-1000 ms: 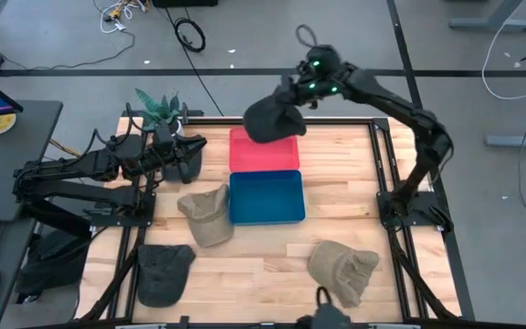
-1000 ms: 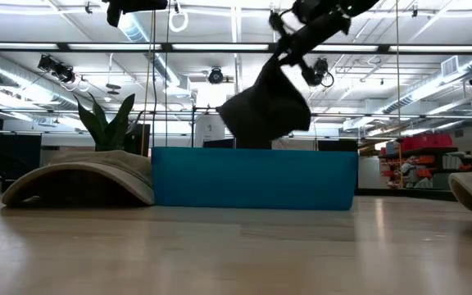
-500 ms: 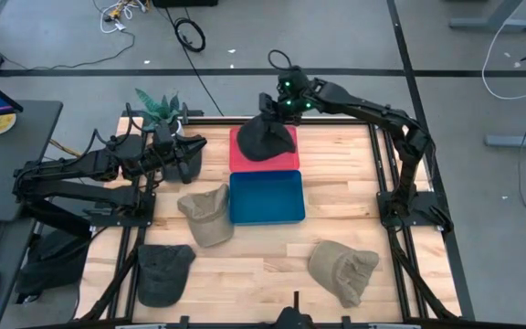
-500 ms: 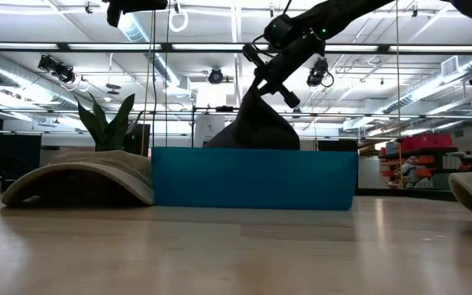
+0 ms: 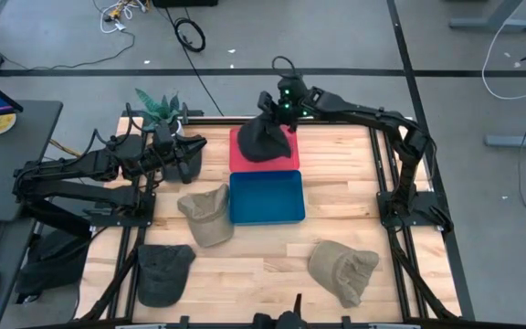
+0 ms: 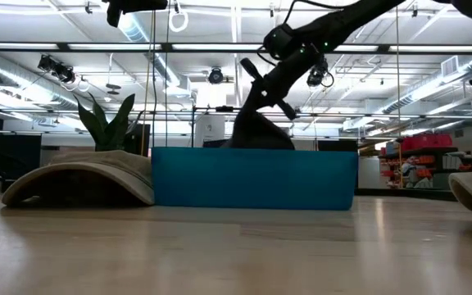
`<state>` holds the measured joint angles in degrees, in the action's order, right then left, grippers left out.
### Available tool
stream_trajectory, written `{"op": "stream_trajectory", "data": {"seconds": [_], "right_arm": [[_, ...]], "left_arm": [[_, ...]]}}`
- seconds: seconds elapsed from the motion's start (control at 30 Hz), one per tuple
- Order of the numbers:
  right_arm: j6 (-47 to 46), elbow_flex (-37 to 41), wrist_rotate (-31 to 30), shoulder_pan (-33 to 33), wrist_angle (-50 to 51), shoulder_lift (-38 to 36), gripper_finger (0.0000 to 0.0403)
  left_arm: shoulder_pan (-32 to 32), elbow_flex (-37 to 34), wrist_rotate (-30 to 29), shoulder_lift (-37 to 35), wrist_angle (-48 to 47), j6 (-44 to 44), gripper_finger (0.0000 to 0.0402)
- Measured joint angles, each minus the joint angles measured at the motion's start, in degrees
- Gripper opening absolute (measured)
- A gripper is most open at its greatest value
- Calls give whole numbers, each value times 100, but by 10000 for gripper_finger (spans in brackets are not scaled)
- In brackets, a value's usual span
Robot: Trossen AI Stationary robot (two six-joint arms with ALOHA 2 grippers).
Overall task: Pick & Place hat
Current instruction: Put the top right black cap into the red bin
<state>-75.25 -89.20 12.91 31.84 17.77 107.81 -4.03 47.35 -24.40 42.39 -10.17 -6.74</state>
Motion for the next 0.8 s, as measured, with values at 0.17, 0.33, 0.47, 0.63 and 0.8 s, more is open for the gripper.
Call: {"op": "stream_trajectory", "data": {"seconds": [0.17, 0.33, 0.47, 0.63, 0.8], "right_arm": [[-648, 505, -23, -102, -755, -2, 6], [-697, 810, -195, -155, -745, 0, 6], [-452, 902, -351, -149, -726, -2, 7], [16, 924, -350, -34, -166, -4, 22], [507, 926, -272, 75, 266, -4, 65]], "left_arm": [[0, 0, 0, 0, -2, 2, 39], [0, 0, 0, 0, -7, 7, 39], [0, 0, 0, 0, -56, 11, 39], [0, 0, 0, 0, -79, 9, 39], [0, 0, 0, 0, -83, -4, 39]]}}
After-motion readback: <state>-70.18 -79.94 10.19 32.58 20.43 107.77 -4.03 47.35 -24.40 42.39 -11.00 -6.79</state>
